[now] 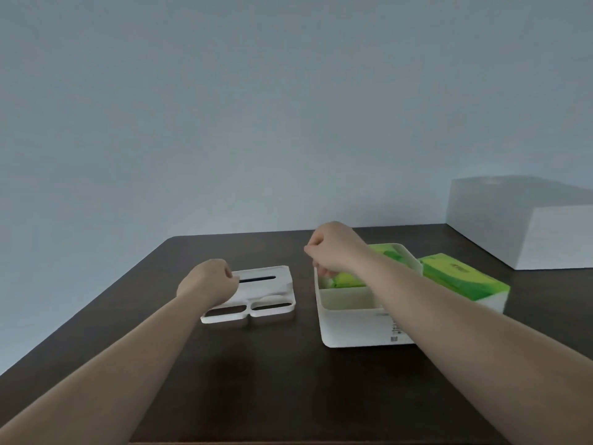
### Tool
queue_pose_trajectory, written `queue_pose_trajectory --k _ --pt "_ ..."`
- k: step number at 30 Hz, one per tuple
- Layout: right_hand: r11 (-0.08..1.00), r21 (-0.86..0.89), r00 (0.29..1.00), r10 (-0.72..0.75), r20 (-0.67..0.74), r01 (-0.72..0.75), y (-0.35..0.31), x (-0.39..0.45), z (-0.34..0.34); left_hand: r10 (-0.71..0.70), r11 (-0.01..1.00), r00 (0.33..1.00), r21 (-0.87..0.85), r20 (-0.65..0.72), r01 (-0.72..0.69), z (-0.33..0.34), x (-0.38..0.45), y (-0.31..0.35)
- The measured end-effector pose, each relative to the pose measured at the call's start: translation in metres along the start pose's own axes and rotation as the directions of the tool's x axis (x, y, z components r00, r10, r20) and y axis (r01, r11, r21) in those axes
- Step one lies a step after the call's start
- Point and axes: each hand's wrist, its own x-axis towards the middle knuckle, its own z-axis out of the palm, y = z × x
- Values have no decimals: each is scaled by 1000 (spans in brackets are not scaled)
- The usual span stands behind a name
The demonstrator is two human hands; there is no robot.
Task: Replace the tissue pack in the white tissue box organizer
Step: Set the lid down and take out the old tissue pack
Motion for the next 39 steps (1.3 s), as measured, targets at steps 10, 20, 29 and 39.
queue_pose_trajectory --k 10,20,29,39 --pt "945 -130 931 262 -254 -301 90 -20 -72 183 965 982 -196 40 -172 7 -18 105" --pt "819 -301 865 499 -46 -488 155 -22 -77 90 990 980 -121 177 -69 25 -21 159" --pt "846 -28 838 523 -153 -533 185 -21 -93 53 918 962 -393 267 58 13 -9 165" --pt "816 -279 856 516 -46 -507 191 -29 -96 52 570 983 -813 175 115 -17 18 177"
